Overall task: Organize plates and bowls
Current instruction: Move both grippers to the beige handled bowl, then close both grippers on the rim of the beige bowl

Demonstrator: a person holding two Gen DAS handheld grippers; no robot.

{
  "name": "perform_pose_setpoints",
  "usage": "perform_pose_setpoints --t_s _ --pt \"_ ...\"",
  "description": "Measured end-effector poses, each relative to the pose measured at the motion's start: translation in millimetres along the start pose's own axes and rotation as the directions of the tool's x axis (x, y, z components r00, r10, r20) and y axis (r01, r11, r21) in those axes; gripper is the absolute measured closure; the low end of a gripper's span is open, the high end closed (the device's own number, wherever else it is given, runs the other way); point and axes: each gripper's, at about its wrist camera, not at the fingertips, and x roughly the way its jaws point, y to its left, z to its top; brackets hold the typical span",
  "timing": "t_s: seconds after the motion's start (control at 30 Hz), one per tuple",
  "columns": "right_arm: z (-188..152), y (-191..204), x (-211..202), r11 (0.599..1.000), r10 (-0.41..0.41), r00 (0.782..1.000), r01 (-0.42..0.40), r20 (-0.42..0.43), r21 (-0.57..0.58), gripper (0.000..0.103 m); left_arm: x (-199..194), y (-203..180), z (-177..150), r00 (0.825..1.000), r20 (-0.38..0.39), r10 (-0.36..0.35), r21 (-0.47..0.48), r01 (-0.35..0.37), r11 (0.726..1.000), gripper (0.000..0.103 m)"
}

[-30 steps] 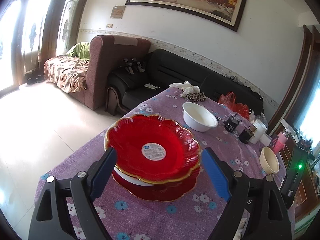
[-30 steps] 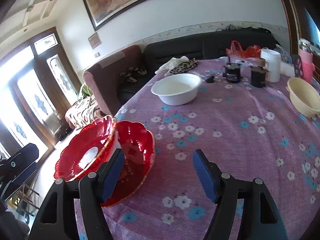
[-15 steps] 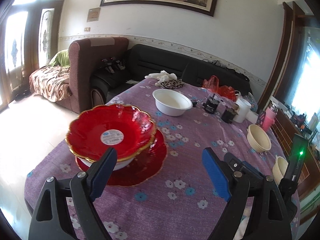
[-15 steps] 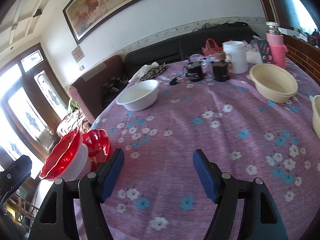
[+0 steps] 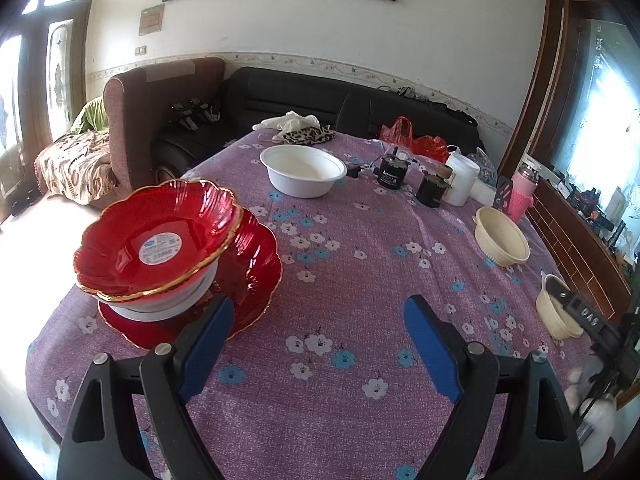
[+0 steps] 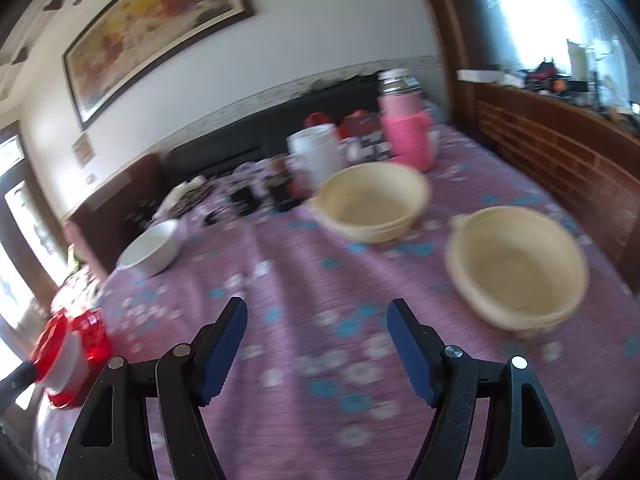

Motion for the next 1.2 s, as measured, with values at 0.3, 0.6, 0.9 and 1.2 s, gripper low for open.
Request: perform_pose_setpoints --t_s 0.3,0.6,0.9,1.2 --pt "27.3 -125.1 -29.3 0.958 -0.193 0.979 0.175 0.059 0.226 0.025 15.3 -42.5 1.8 0.999 -0.031 -0.044 0.085 0.046 0.995 0.017" --pt "38.0 -175.2 -22.7 0.932 -0.240 0.970 0.215 0.051 0.290 0.023 31.5 -146.3 14.4 0.975 -0.087 -0.203 0.251 0.219 0.943 0.017" --pt "22.2 -209.3 0.8 0.906 -0.226 0.974 0.200 0.025 0.374 0.024 86.7 -252.0 16.0 0.922 -0.266 -0.283 0.312 0.360 0.879 0.017" --pt "18.5 -210.2 9.6 0.909 -0.178 0.984 0.174 -0.026 0.379 0.042 145.5 -343.4 -7.2 0.887 -0.393 -0.242 0.396 0.401 0.826 0.018"
